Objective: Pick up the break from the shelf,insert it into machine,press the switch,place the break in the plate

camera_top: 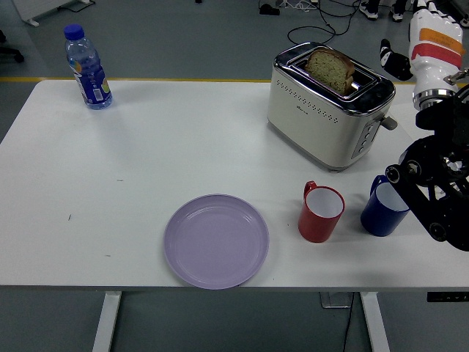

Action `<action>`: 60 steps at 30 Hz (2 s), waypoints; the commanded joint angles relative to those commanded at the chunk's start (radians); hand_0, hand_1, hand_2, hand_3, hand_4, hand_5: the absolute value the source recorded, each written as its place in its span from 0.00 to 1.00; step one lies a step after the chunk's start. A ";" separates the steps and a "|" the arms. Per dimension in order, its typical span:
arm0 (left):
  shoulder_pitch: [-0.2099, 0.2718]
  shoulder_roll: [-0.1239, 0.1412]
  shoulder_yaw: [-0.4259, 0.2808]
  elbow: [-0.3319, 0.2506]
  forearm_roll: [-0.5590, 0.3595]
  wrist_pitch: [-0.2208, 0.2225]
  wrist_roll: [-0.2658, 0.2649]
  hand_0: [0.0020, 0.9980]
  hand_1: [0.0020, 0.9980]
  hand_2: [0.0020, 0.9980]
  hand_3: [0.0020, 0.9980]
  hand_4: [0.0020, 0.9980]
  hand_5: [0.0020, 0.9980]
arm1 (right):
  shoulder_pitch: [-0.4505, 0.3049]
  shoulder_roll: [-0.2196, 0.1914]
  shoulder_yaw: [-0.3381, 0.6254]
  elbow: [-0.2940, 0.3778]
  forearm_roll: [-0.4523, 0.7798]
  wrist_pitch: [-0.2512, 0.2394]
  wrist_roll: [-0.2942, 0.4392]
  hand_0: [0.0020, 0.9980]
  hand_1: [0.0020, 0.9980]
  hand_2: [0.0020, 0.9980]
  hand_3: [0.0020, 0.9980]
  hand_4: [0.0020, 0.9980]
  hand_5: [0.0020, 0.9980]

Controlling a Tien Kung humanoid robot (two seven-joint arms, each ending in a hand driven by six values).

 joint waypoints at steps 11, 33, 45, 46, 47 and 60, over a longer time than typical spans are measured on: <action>0.007 -0.003 -0.005 0.000 0.005 -0.001 0.000 0.42 0.50 0.59 0.70 0.52 1.00 | -0.163 -0.130 0.035 0.097 0.153 0.033 0.066 0.23 0.23 0.33 0.67 0.44 0.00; 0.020 -0.004 -0.006 0.000 0.014 -0.002 0.003 0.42 0.50 0.59 0.70 0.51 1.00 | -0.206 -0.116 -0.061 -0.011 0.201 0.138 0.091 0.22 0.21 0.31 0.61 0.41 0.00; 0.009 -0.003 0.001 0.000 0.003 -0.002 0.000 0.42 0.50 0.59 0.70 0.51 1.00 | -0.195 -0.100 -0.072 -0.032 0.199 0.139 0.091 0.22 0.21 0.31 0.60 0.41 0.00; 0.009 -0.003 0.001 0.000 0.003 -0.002 0.000 0.42 0.50 0.59 0.70 0.51 1.00 | -0.195 -0.098 -0.075 -0.035 0.200 0.140 0.091 0.22 0.21 0.31 0.60 0.41 0.00; 0.009 -0.003 0.001 0.000 0.003 -0.002 0.000 0.42 0.50 0.59 0.70 0.51 1.00 | -0.194 -0.095 -0.077 -0.037 0.200 0.140 0.092 0.22 0.21 0.31 0.60 0.41 0.00; 0.006 -0.002 0.006 0.000 0.001 -0.004 0.000 0.42 0.50 0.59 0.70 0.51 1.00 | -0.190 -0.062 -0.091 -0.075 0.199 0.135 0.094 0.22 0.21 0.31 0.60 0.41 0.00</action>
